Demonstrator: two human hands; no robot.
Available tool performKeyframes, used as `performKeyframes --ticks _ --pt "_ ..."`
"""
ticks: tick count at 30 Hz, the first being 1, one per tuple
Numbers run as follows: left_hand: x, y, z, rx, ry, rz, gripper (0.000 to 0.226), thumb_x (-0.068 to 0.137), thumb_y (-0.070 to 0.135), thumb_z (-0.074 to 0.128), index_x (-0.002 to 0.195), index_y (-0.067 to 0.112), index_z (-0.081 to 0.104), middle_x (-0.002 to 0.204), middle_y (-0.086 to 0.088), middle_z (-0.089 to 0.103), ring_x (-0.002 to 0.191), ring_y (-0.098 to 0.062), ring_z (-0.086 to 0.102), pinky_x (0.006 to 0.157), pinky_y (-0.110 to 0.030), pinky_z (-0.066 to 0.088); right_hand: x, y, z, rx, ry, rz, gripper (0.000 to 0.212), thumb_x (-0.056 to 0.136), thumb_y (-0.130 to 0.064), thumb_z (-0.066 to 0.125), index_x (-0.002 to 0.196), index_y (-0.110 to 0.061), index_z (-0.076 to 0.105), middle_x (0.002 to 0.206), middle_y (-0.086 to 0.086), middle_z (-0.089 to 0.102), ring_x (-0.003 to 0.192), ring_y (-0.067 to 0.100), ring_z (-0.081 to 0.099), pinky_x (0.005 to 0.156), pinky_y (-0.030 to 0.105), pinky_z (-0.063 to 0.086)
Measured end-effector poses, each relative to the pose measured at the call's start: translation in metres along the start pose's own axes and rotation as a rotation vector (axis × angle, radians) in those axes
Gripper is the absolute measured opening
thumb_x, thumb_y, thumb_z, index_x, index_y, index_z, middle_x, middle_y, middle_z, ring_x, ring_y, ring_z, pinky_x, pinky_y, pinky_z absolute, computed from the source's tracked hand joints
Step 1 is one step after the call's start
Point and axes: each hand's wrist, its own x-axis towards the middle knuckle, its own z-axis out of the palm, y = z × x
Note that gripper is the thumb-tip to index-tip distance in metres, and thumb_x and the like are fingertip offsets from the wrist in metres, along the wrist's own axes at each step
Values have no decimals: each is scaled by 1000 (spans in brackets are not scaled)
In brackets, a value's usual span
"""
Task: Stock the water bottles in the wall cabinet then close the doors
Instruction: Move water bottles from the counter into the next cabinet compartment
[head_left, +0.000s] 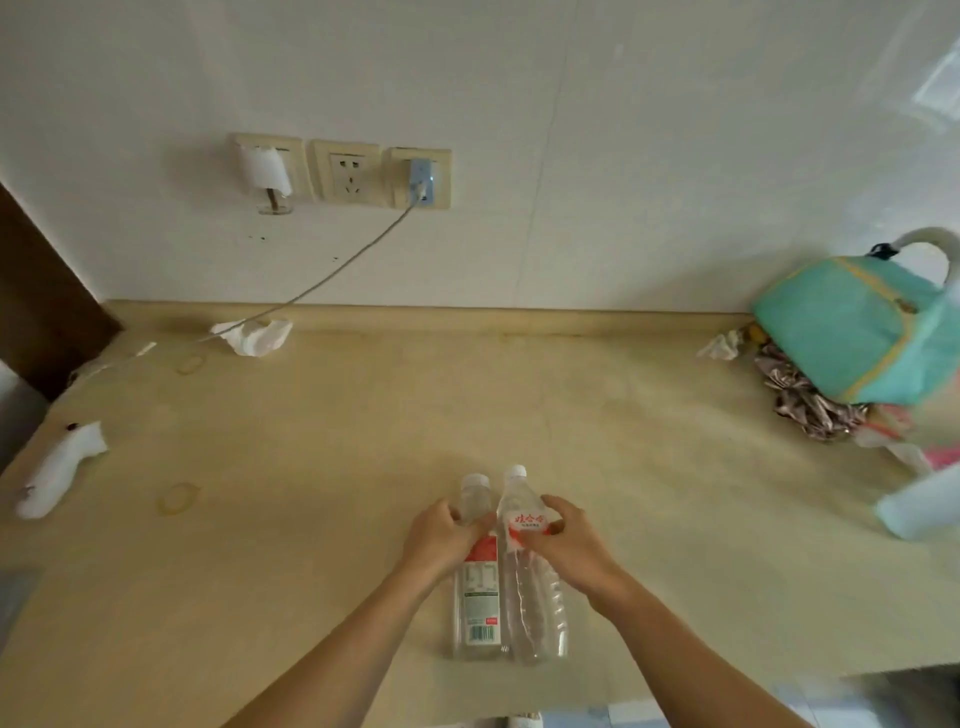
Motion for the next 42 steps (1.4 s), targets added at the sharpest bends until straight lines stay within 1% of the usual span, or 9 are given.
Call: performKeyframes --ticks 10,15,19,22,25,29,33,36,42 --pt "-5 10 3 -159 -96 24 42 74 50 84 95 16 71 88 5 74 72 -6 69 60 -20 49 26 -6 -3 -59 -35 100 52 73 -36 84 111 -20 52 103 3 69 90 21 72 79 43 63" --pt "-11 17 -9 -240 -53 89 54 76 46 85 118 18 65 111 1 72 96 -11 71 77 -24 55 32 -16 -11 8 -5 -16 52 68 -23 86 112 -17 58 91 4 74 80 20 74 72 39 63" --pt "-11 34 -25 -258 45 236 43 82 30 83 119 31 60 118 10 67 107 -5 65 89 -24 53 29 -41 -26 72 44 -283 61 64 -27 93 107 -40 52 94 -9 69 74 -1 71 58 16 54" --pt "-8 45 -28 -273 104 346 49 82 13 82 118 35 58 115 18 67 109 4 61 79 -9 48 28 -51 -36 51 87 -464 69 63 -29 93 115 -43 49 111 -13 62 92 1 66 76 20 54" --pt "-5 47 -28 -282 131 423 51 81 3 80 119 28 57 118 5 65 113 -4 61 75 -16 54 29 -47 -40 -25 93 -549 74 69 -30 88 125 -45 41 121 -18 49 105 -4 57 83 19 48" --pt "-2 43 -31 -239 131 464 50 80 21 81 122 34 57 119 19 65 122 -5 57 100 -31 49 35 -42 -44 -75 73 -580 78 73 -32 86 131 -44 36 124 -19 44 110 -8 52 86 16 47" --pt "4 37 -30 -204 118 424 66 75 23 87 130 37 53 125 24 61 127 0 52 101 -22 45 42 -42 -45 -89 6 -580 81 71 -33 85 129 -51 32 125 -25 43 112 -18 46 81 2 42" --pt "7 25 -24 -229 90 362 84 68 17 90 137 37 47 130 21 61 117 7 58 87 -9 46 52 -32 -45 4 -102 -529 95 63 -30 89 138 -42 33 129 -21 50 112 -15 52 81 1 44" --pt "17 0 5 -322 129 272 82 64 15 90 135 28 50 107 17 70 87 -11 67 85 -39 59 78 5 -34 76 -186 -357 83 69 0 89 130 -34 45 121 -16 63 104 -11 62 73 6 50"
